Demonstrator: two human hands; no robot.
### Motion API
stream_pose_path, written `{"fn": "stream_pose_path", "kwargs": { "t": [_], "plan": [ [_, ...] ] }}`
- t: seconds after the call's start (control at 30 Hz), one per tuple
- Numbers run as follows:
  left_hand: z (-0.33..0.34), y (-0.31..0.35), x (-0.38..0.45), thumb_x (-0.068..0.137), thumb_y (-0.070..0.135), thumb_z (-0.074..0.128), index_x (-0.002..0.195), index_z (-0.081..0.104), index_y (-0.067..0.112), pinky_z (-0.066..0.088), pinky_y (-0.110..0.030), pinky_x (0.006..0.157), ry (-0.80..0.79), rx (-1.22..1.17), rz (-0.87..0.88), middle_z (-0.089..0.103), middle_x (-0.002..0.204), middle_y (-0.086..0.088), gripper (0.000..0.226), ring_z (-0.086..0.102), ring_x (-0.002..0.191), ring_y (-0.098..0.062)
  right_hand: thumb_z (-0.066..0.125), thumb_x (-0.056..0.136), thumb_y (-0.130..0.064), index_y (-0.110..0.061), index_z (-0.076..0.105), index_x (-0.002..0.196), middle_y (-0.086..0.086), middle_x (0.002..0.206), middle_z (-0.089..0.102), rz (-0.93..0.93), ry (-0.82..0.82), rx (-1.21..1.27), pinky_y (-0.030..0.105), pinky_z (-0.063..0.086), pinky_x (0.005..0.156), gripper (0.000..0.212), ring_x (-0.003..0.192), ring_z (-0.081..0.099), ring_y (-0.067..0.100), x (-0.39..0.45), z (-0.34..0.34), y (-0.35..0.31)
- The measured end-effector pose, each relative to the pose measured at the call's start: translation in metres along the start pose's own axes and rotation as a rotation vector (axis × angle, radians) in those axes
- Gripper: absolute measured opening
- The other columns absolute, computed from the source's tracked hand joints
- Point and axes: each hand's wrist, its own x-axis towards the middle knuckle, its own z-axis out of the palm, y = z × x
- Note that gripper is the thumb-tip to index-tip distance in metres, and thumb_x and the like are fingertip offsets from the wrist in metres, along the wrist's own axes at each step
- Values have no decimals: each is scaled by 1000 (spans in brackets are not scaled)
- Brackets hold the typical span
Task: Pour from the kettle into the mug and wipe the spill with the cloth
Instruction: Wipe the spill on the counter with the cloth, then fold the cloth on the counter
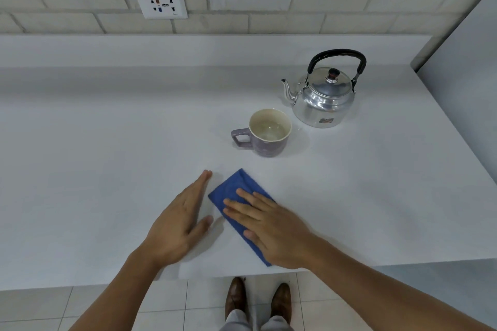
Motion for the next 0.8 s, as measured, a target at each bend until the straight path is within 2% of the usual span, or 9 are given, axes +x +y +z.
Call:
{"fn": "stream_pose_path", "kwargs": {
  "t": [0.13, 0.23, 0.33, 0.4, 0.43, 0.5, 0.57, 0.8],
  "plan": [
    [2, 4, 0, 104, 51, 34, 163, 20, 34, 15, -18, 125, 25, -3, -17, 19, 170, 20, 63, 14, 155, 5, 30, 109, -33, -31, 16, 161, -16, 169, 13, -163, -61, -51, 37, 4, 126, 53, 156, -7, 11, -31, -12, 13],
    [6, 11, 3, 105, 50, 39, 156, 41, 32, 20, -21, 124, 69, -34, -53, 34, 162, 20, 54, 23, 153, 4, 35, 108, -35, -34, 34, 155, -17, 166, 23, -130, 6, -22, 36, 6, 125, 47, 156, 2, 12, -52, -19, 21],
    [10, 20, 6, 103, 39, 53, 141, 60, 25, 36, -26, 115, 143, -20, -83, 54, 146, 13, 41, 47, 137, -6, 47, 103, -29, -34, 54, 141, -20, 154, 42, 77, 188, 174, 29, 23, 119, 40, 147, 28, 3, -70, -26, 22],
    [12, 26, 8, 99, 23, 64, 131, 67, 18, 43, -26, 107, 176, 34, -80, 64, 135, 3, 32, 57, 126, -15, 51, 99, -25, -31, 59, 134, -18, 135, 52, 295, 311, 234, 29, 41, 107, 37, 126, 46, 1, -78, -28, 22],
    [13, 30, 10, 97, 17, 67, 127, 70, 14, 43, -25, 103, 180, 57, -78, 67, 130, -1, 30, 60, 121, -19, 53, 98, -24, -30, 58, 133, -17, 128, 51, 422, 349, 271, 28, 46, 101, 36, 118, 48, 1, -81, -28, 21],
    [14, 39, 14, 95, 11, 70, 123, 71, 10, 42, -24, 98, 177, 82, -71, 69, 122, -5, 28, 63, 113, -22, 58, 97, -28, -30, 55, 134, -18, 121, 48, 639, 388, 344, 23, 49, 94, 37, 112, 50, 2, -86, -26, 18],
    [16, 49, 17, 96, 12, 69, 123, 71, 10, 44, -23, 94, 166, 60, -76, 69, 119, -4, 28, 65, 107, -21, 60, 96, -37, -29, 52, 137, -18, 118, 48, 777, 378, 394, 19, 45, 89, 43, 110, 51, 4, -91, -22, 13],
    [27, 70, 20, 97, 25, 67, 127, 66, 14, 45, -23, 87, 129, 36, -170, 65, 118, -1, 32, 60, 99, -16, 64, 85, -59, -24, 48, 140, -12, 118, 52, 909, 313, 405, 22, 46, 86, 67, 110, 49, 8, -94, -9, -14]
  ]
}}
